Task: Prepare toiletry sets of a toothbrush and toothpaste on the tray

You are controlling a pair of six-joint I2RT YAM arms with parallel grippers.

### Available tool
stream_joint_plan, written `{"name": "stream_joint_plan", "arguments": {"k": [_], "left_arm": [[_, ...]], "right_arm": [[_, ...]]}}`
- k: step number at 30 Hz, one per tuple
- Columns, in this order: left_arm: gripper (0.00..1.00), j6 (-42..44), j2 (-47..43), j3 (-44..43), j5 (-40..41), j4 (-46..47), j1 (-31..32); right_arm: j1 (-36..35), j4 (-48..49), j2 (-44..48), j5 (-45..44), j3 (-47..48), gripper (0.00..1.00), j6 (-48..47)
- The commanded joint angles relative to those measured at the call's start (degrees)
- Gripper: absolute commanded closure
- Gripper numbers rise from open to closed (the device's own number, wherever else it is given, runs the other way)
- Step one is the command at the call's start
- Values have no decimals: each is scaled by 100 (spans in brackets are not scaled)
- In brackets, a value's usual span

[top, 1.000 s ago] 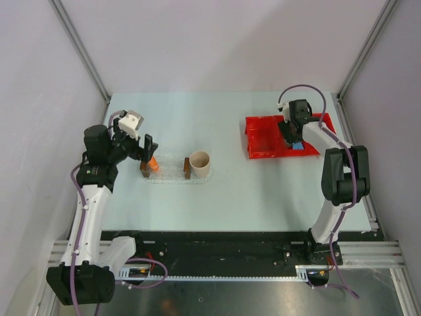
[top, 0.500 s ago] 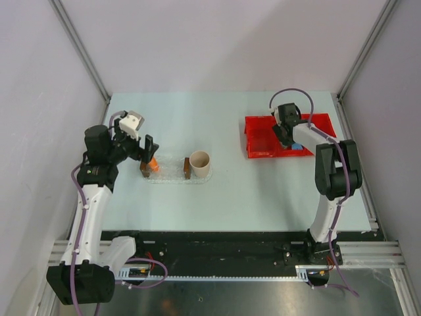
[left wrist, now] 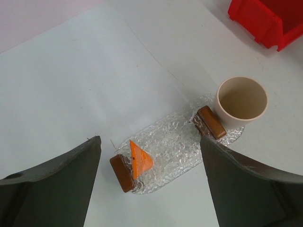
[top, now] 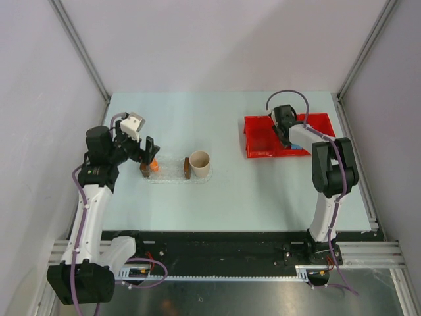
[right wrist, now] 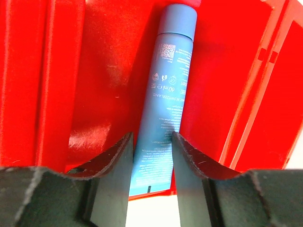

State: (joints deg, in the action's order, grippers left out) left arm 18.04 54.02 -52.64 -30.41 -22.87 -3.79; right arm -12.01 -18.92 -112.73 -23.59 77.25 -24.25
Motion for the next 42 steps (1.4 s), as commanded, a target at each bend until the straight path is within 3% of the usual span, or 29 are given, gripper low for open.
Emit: {"name": "stream_joint_plan", "arguments": {"k": [1,21,42], "left_arm": [[11,68,12,52,-193,55,-43],[10,50,153,-18,-246,55,-43],[11,-2,328,-150,-509,55,-34]], "right_arm": [[-30,-33,-162,-23,35,60,-98],[-47,-463,444,504,343,100,245],[146,-1290,901,812,1029,100,606]]}}
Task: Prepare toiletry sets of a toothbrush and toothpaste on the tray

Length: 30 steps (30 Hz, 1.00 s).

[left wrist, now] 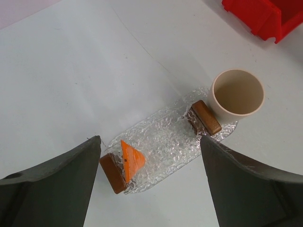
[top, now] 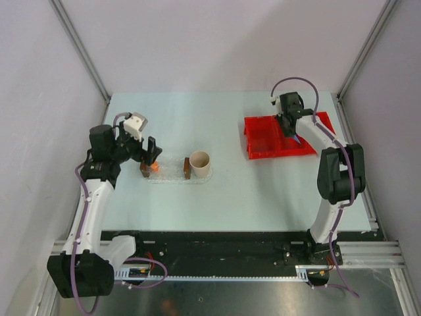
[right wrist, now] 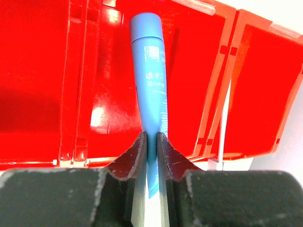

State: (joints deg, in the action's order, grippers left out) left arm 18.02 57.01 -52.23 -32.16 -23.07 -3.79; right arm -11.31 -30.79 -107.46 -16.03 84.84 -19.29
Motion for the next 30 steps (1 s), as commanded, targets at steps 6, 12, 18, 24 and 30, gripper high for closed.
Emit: {"name": "stream_joint_plan", "arguments": {"k": [6,12,18,24,30], "left_arm": [[12,-27,99,-235,-668,75,-16],[16,34,205,-428,-731,75,570],[16,377,380,-850,-45,83,1591],[16,825,802,-1474,586,75,2523],[14,1704,1136,-1931,1071,75,3296]], "right_arm": [[112,-217,725,214,288,100,136],[112,-673,1139,776,639,100,189],[-90,-1157,1640,1724,1008,100,180],[-389,-1632,1921,2973,1333,100,136],[-907,-1887,2027,3765,1456,100,-5]]}}
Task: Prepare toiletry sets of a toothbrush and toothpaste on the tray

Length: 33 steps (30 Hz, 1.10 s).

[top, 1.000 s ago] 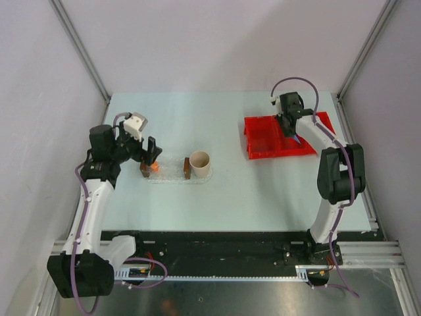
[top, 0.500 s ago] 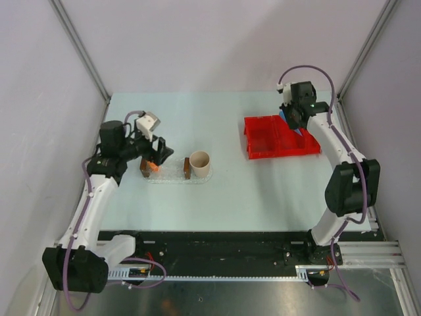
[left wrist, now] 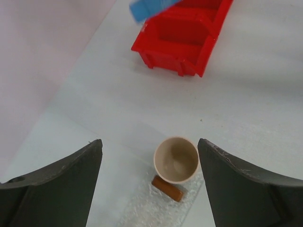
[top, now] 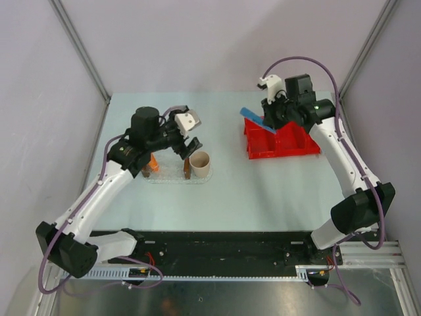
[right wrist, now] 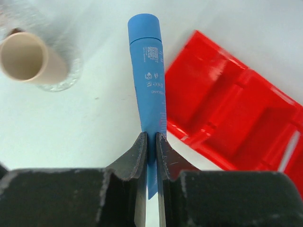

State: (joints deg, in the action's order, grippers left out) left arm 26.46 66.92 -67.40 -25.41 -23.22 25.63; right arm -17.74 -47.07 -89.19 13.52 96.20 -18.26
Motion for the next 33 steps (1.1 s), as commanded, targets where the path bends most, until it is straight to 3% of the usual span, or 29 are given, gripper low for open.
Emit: {"name": "stream_joint_plan", "arguments": {"k": [1,10,23,33], "left_arm": [[14,965,164,-450,475,99,425],[12,2459,611,-590,1766,90,1725],[10,3216,1095,-854,2514,99,2131],[12,3339,1218,-802,2418,107,2131]], "right_arm": [[-318,-337,191,984,390,100,-107],[-748,-637,-72,1742,698,100,-143],[-1091,-769,-108,2014,681,100,-151],[-1100,-813,-20,2295,698,100,-99]]}}
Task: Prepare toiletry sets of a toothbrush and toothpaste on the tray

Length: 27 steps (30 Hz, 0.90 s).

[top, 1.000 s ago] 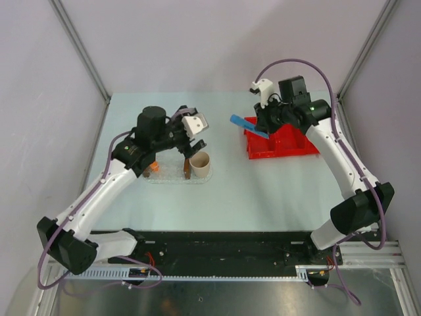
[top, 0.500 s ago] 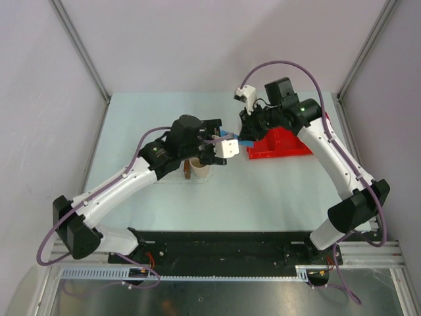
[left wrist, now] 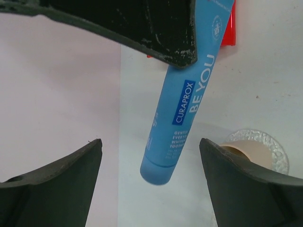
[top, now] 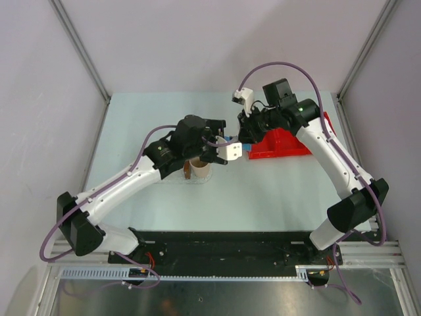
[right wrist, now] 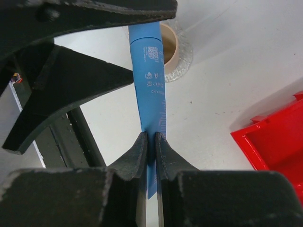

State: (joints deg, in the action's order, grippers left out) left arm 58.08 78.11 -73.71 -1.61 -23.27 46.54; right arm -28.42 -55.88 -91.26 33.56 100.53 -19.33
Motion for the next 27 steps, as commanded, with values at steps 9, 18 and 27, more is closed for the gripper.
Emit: {"name": "stream_joint_plan", "arguments": {"k": [9,18,27], "left_arm": [[22,159,223,-12,90,138,39],[53,168,196,208,152,138,39],[90,-8,170,252,345,147,30]], "right_arm": [[-23,42,293,318,274,100,-18],[-23,42,381,256,230,100,-53],[-23,130,390,142,239,100,52]]}}
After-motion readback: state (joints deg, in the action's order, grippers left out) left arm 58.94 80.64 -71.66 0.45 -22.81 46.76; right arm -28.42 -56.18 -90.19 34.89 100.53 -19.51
